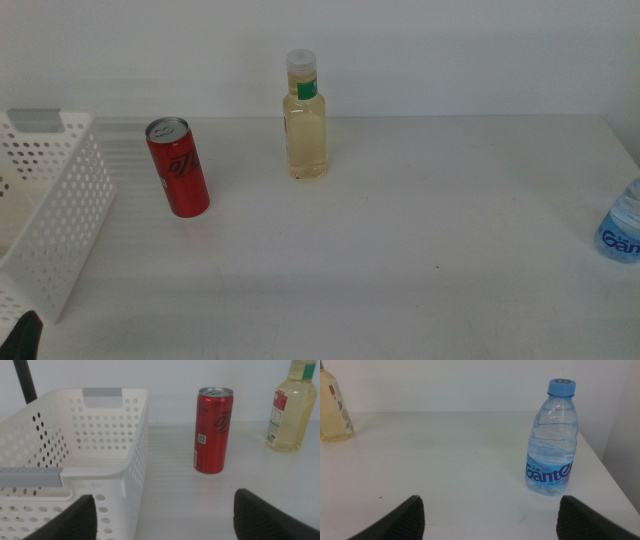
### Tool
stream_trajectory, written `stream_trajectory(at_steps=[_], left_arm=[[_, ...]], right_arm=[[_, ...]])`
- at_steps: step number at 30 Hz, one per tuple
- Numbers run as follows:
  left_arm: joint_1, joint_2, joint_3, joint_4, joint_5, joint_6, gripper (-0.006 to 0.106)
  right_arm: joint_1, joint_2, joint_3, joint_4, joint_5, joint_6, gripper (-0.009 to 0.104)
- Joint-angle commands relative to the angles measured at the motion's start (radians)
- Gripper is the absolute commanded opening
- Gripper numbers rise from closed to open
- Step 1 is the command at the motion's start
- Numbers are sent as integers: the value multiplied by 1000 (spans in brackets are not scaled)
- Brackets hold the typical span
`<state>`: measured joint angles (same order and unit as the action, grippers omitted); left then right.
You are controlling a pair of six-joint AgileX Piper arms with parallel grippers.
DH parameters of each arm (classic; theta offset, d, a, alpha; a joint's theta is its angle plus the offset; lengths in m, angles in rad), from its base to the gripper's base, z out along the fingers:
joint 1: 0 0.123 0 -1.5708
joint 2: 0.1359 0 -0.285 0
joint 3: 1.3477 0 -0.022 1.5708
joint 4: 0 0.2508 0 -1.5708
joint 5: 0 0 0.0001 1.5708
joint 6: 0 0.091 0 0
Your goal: Use arms to grab the bottles and put them into the dustbin to the left of the table.
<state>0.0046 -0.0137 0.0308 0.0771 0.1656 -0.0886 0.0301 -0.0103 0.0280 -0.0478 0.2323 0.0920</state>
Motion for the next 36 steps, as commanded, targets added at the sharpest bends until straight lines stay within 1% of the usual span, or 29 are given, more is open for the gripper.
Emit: stream_trajectory(at_steps=[1, 6, 15, 19, 23, 25, 28, 31, 36], left_arm=[[-2, -14, 4, 2, -81, -17, 90], [-32, 35, 3, -4, -82, -25, 90], [-31, 46, 3, -5, -83, -29, 90], [-31, 147, 3, -4, -277, -48, 90], [-32, 339, 3, -2, -530, -55, 90], [-32, 470, 3, 29, -674, -85, 90], [-32, 658, 3, 100, -871, -133, 90], [-32, 841, 3, 147, -1059, -148, 90], [-32, 1068, 3, 169, -1285, -148, 90]], right_arm=[[-7, -27, -7, -10, -70, -11, 75], [-7, -27, -7, -10, -70, -11, 75], [-7, -27, -7, -10, -70, -11, 75], [-7, -27, -7, -10, -70, -11, 75], [-7, -27, -7, -10, -70, -11, 75], [-7, -27, -7, -10, -70, -11, 75], [-7, -27, -7, -10, -70, -11, 75], [-7, -27, -7, -10, -70, -11, 75], [-7, -27, -7, -10, -70, -11, 75]])
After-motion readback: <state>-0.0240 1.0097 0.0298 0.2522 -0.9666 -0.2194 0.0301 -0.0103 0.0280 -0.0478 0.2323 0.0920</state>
